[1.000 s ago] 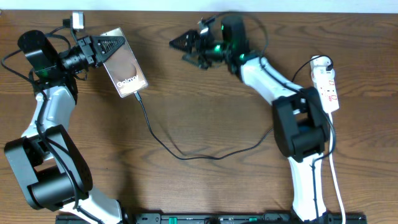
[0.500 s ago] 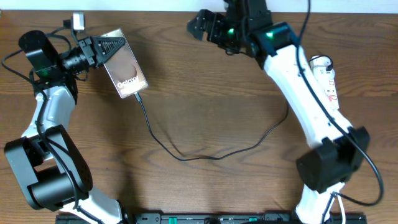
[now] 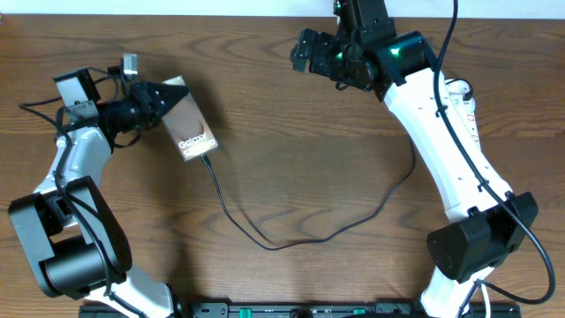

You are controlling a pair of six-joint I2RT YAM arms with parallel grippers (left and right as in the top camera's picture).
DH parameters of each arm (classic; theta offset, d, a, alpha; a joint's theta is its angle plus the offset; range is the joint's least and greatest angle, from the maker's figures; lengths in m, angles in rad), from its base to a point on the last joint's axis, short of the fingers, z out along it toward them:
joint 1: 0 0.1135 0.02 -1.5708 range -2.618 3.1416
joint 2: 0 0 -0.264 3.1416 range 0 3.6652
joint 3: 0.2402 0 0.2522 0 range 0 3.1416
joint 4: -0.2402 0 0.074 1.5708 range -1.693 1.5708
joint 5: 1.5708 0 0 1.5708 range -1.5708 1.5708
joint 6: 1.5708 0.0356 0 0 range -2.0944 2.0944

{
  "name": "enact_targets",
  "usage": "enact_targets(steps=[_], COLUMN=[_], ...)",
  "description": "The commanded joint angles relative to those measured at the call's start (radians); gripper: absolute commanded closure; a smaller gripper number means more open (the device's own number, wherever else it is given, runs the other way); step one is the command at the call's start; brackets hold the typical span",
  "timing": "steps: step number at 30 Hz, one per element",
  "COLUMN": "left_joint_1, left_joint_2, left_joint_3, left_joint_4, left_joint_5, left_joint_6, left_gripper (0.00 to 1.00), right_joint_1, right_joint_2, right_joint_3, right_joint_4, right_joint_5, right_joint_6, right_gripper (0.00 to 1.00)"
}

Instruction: Plug charger to phone and switch on socket

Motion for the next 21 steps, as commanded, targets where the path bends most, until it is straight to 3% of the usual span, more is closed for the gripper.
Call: enact_targets(steps=[1, 5, 21], left_joint_1=[-0.016, -0.047, -0.171], left_joint_2=[-0.02, -0.019, -0.018], left_joint_3=[-0.019, -0.028, -0.033], left_joint_4=[-0.061, -0.125, -0.179], left_joint_5=[-0.151, -0.252, -0.453], left_joint_6=[0.121, 0.183, 0.184], left_gripper=[0.92, 0.92, 0.93], right_joint_1=[0.003, 0.004, 0.044], right_joint_2=[-0.01, -0.01, -0.01], right_joint_3=[0.011, 0.011, 0.011], right_joint_4=[-0.011, -0.013, -0.05], right_joint_5=[0.019, 0.02, 0.086], right_joint_6=[-0.026, -0.027, -0.027], right_gripper=[0.01, 0.01, 0.01])
